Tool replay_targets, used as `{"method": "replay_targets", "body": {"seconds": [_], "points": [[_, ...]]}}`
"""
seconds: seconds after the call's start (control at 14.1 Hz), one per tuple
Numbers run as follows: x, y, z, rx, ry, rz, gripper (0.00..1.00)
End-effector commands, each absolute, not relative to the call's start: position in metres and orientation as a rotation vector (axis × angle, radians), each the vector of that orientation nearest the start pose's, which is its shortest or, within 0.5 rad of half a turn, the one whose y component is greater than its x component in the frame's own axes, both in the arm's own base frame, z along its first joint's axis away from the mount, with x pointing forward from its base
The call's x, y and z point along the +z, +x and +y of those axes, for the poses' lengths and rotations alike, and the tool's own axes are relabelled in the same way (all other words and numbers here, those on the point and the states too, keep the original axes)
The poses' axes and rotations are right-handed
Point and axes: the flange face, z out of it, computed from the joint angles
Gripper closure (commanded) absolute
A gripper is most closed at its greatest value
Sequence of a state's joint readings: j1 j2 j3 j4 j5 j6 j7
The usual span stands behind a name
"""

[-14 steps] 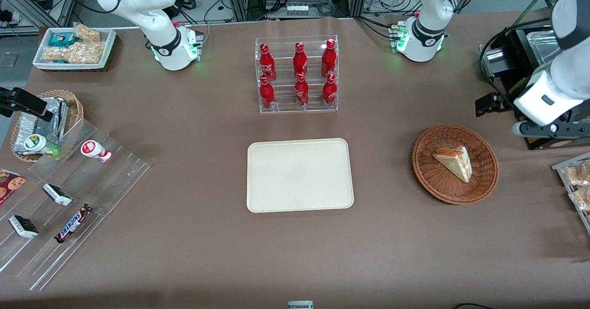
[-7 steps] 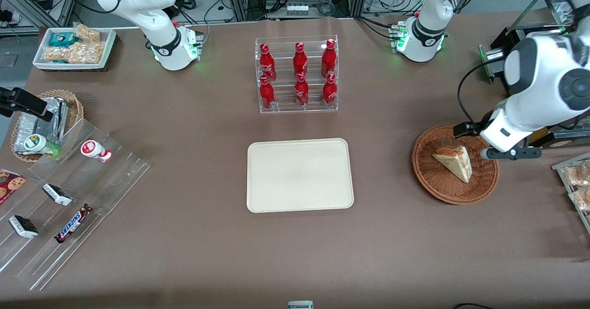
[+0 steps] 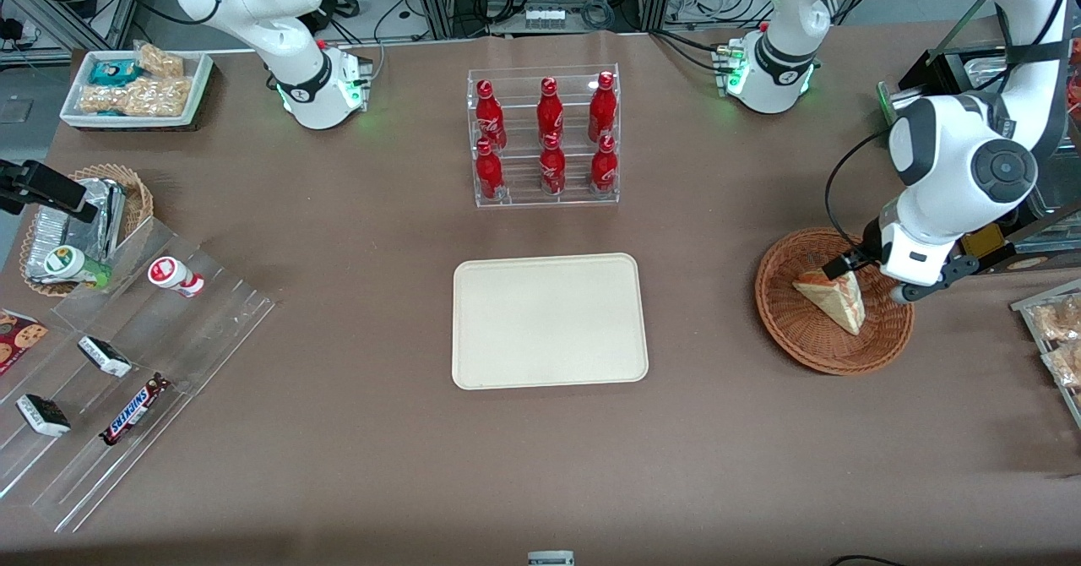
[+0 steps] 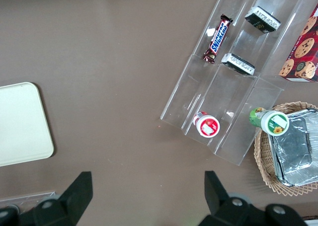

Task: Place sandwich from basket to tray
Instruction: 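Lower the open left gripper over the wrapped sandwich in the basket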

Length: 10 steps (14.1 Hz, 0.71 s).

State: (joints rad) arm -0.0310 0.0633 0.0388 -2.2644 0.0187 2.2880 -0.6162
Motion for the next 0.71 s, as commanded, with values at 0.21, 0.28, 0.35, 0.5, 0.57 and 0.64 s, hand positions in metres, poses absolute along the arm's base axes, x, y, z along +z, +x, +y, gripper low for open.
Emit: {"method": "replay_targets", "body": {"seconds": [0.21,0.28,0.35,0.5,0.57,0.64], "points": [[0.282,0.529,0.027,0.013,-2.839,-1.269,0.0],[0.275,0.529,0.027,0.018,-2.835,-1.277,0.06],[0.269,0.531,0.027,0.015,-2.803,-1.357,0.24],[0.259,0.538,0.021,-0.011,-2.695,-1.57,0.64],[0.256,0.54,0.017,-0.01,-2.667,-1.615,0.81],[0.258,0.54,0.016,-0.006,-2.661,-1.624,0.91]]}}
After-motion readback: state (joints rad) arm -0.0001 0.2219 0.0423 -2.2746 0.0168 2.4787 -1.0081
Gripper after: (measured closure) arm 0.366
